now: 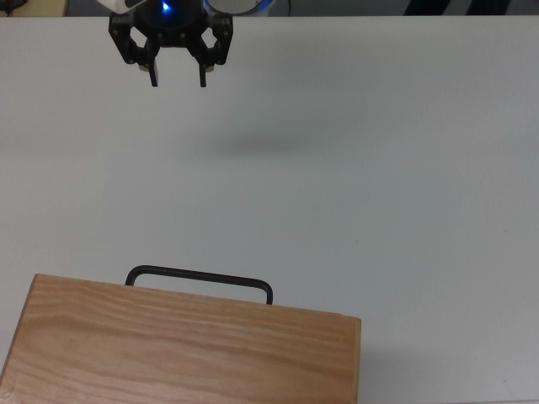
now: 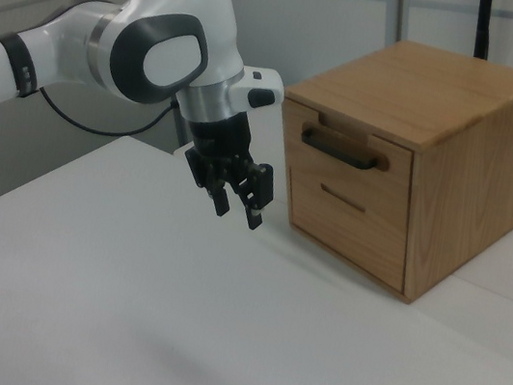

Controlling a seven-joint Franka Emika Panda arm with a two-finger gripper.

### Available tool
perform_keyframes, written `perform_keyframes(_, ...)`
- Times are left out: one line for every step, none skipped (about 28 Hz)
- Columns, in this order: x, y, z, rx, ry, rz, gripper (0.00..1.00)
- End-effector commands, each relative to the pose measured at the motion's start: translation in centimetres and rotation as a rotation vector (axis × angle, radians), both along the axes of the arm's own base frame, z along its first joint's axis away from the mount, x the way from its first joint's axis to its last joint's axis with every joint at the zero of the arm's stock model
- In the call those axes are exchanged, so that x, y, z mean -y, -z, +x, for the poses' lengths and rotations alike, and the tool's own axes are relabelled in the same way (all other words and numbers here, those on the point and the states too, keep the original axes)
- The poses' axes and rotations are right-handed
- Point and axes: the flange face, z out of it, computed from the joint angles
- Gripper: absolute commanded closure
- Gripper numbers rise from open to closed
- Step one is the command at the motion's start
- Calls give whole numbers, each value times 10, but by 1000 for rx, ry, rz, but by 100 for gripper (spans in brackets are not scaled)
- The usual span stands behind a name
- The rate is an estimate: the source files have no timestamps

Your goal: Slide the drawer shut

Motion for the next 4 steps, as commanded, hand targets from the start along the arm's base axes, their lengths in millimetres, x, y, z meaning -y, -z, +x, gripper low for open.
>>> perform_keyframes(4,0,-5,-24,-10,-6,0)
perform_keyframes(3,0,-5,-24,-12,-6,0)
perform_keyframes(3,0,-5,-24,-12,-4,0)
perform_keyframes(3,0,-5,-25,-12,-4,0)
